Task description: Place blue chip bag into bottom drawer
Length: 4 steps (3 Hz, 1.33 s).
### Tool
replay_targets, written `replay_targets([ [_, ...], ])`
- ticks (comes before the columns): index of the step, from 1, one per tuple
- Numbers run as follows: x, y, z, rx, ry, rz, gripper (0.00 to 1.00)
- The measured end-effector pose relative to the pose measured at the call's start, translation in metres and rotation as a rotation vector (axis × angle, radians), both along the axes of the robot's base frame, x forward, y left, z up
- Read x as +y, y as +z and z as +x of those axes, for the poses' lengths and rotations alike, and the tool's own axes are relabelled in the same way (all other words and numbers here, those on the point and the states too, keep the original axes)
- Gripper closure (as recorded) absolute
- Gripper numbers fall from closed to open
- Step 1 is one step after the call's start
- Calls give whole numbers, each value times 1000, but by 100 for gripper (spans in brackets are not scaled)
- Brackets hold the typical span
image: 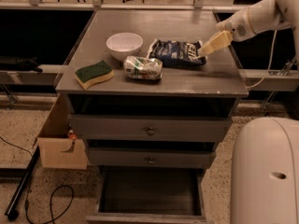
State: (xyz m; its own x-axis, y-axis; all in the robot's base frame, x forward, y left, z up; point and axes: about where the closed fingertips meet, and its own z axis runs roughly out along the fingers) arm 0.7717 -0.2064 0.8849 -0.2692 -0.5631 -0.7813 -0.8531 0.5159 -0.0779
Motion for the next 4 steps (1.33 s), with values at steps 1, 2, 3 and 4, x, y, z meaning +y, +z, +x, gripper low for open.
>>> replay_targets([
  [1,9,-17,13,18,-11,3,0],
  [2,17,-27,23,31,-17,-11,0],
  [3,36,-33,27,56,-3,-28,0],
  [4,35,-36,26,67,-5,-24,0],
])
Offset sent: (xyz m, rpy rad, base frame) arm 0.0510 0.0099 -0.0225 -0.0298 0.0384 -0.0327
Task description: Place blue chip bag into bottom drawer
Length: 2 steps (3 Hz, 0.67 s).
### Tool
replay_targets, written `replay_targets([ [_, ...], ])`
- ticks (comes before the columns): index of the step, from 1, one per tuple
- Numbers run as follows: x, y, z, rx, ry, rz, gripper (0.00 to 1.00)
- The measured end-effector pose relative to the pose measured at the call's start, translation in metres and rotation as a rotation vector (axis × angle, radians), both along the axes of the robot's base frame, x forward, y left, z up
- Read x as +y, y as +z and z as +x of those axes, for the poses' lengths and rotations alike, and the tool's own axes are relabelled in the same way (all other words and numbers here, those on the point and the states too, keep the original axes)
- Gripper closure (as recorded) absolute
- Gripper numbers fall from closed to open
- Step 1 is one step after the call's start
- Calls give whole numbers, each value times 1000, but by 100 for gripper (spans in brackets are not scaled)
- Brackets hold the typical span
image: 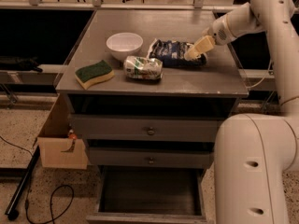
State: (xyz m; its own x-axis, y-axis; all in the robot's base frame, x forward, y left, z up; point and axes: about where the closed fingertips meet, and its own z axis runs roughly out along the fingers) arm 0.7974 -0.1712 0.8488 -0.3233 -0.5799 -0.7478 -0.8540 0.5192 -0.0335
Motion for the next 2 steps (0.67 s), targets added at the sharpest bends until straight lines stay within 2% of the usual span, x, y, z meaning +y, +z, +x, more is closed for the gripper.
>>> replay_targets([
  [1,-7,-18,-8,38,-15,16,0],
  [2,-7,-18,-8,38,-15,16,0],
])
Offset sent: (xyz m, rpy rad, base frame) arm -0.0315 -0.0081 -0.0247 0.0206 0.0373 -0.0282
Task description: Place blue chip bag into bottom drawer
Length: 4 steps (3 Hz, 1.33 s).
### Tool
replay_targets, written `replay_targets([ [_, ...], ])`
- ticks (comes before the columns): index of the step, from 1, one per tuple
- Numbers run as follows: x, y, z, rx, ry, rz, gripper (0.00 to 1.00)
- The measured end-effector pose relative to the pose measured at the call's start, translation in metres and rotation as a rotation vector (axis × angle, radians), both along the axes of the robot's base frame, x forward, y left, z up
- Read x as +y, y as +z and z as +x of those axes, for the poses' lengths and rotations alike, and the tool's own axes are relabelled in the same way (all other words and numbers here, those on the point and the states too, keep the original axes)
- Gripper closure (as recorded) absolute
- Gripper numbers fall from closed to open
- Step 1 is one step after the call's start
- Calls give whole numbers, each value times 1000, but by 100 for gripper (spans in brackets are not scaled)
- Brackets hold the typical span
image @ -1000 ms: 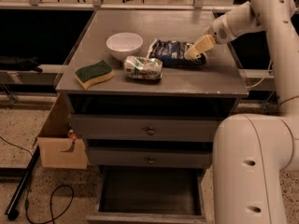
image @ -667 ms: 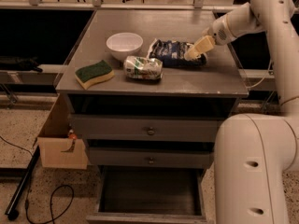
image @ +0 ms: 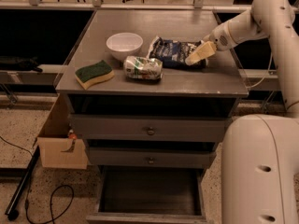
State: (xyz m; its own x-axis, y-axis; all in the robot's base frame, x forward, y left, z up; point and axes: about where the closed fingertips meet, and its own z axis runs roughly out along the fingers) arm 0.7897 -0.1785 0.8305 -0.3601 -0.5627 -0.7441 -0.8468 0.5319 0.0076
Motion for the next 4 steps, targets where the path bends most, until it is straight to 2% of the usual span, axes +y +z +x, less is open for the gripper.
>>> replay_targets([
  [1,0,0,0,0,0,0,18],
  [3,0,0,0,0,0,0,66],
  [4,0,0,0,0,0,0,97],
])
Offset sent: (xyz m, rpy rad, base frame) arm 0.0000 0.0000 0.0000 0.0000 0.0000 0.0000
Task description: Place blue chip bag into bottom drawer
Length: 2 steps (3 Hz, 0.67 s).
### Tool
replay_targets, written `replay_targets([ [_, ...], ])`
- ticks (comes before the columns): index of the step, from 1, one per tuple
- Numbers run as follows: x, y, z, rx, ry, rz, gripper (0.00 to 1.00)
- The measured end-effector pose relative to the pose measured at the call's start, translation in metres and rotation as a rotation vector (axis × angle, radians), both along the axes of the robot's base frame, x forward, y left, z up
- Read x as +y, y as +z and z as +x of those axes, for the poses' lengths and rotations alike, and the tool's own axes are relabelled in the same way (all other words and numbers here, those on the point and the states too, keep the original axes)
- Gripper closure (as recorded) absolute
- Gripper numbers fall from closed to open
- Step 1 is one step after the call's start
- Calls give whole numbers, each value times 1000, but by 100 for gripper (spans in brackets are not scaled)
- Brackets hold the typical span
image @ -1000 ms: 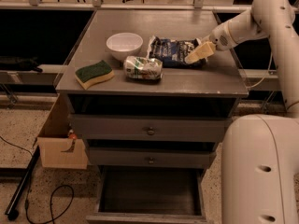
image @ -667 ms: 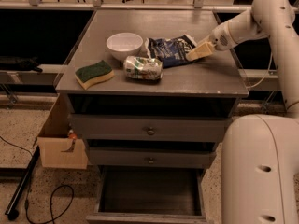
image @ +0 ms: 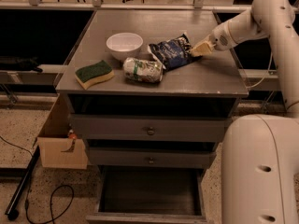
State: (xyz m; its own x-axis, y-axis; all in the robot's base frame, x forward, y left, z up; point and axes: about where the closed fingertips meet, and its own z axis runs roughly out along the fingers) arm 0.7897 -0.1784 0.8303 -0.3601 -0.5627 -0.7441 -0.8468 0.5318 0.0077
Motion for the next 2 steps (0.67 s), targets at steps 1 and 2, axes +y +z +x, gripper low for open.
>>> replay_targets([
  [1,0,0,0,0,0,0,100],
  [2,1,2,-1,-1,3,-6,100],
])
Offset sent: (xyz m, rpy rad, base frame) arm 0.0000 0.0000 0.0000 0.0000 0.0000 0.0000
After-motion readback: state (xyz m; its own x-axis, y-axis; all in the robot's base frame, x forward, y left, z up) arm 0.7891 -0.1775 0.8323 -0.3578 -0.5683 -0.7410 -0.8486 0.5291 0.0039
